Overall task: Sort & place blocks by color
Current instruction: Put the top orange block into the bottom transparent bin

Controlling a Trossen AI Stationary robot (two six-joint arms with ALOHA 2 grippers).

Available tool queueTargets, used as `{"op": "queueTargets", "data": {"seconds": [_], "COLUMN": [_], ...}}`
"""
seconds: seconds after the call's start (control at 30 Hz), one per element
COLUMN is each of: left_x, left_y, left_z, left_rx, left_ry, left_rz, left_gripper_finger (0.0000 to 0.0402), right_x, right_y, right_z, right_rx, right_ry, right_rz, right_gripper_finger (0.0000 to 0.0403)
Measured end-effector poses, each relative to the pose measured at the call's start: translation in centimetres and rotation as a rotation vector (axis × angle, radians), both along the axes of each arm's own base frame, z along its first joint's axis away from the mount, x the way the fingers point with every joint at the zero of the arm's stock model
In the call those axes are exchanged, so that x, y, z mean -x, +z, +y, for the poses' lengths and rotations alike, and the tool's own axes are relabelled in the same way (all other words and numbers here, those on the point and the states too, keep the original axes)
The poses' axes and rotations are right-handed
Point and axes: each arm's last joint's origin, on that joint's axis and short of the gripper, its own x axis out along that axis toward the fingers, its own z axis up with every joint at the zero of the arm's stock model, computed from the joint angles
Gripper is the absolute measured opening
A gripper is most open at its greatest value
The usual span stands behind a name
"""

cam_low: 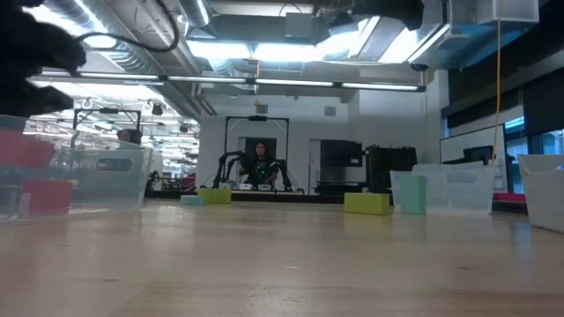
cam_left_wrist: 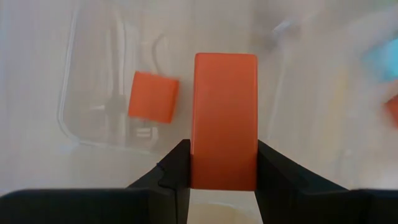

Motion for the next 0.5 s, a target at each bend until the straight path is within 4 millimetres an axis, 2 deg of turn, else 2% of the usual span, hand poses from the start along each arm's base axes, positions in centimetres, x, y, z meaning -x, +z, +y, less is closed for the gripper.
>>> {"op": "queueTargets", "data": {"seconds": [0.2, 0.5], "left_x": [0.1, 0.2], "left_y": [-1.5, -2.4], "left_z": [0.1, 0.2], "left_rx": [0.001, -0.033], "left_ry": [0.011, 0.018], "left_rz": [-0.001, 0.012], "left_gripper_finger": [0.0121, 0.0121], "right_x": [0.0, 0.0], "right_y": [0.0, 0.0], "right_z": [0.0, 0.0], "right_rx": [0.001, 0.001], "right_ry": [-0.005, -0.005], "right_rz": [0.000, 0.000], "right_gripper_finger": [0.0355, 0.0355]}}
